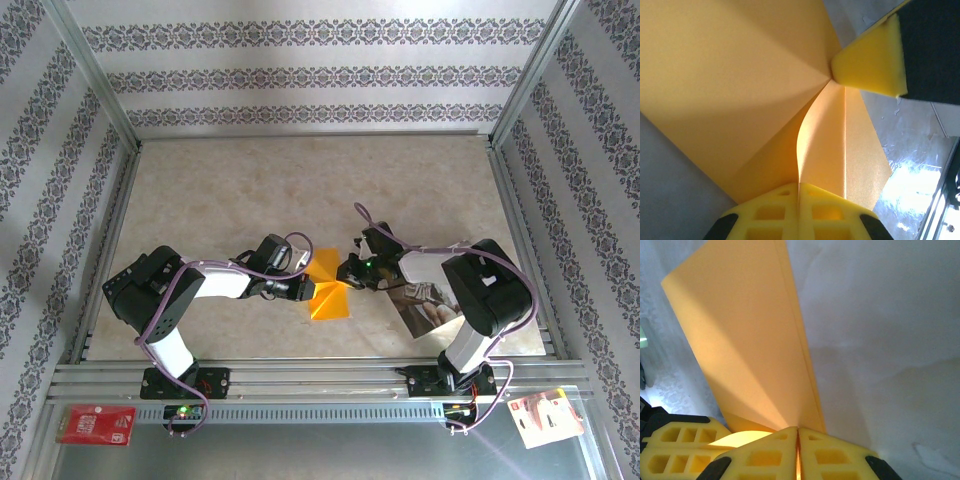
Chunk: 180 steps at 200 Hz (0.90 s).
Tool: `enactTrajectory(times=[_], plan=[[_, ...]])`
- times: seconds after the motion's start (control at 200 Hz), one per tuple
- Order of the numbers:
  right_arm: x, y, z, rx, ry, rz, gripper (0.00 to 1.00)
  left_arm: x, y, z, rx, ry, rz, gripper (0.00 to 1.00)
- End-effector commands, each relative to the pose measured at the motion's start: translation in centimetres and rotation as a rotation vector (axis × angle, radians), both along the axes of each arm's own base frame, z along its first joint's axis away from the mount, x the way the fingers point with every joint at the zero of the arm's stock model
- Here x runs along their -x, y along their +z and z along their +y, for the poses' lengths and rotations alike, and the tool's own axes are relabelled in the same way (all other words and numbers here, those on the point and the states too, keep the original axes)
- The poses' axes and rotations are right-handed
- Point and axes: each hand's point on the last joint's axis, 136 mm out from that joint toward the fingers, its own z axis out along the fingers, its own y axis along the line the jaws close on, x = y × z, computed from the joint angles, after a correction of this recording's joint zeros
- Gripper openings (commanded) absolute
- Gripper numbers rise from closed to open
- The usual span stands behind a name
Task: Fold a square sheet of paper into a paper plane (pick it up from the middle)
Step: Fold the triangle a second time at the center of the table.
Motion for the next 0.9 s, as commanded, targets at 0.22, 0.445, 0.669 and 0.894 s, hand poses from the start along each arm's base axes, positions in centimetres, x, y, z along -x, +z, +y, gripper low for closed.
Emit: enactTrajectory(times=[0.22,0.445,0.669,0.894], plan=[[0.0,3.1,-0.3,0.005,0.002,-0.086,0.12,1.1,-3.9,2.8,-0.161,0.026,0.062,0.0],[2.1,2.8,2.5,-0.009,0.057,-0.07,0.12,1.2,-3.8,2.9,-0.159,0.027,0.061,0.0],[3.4,0.8,4.2,-0.002,0.088,-0.027,0.11,1.1,-3.7,2.8,-0.157,0.025,0.057,0.0],[5.1,-1.9,2.9,0.059,0.089,0.032,0.1,1.1,-3.8,2.8,-0.159,0.022,0.055,0.0]])
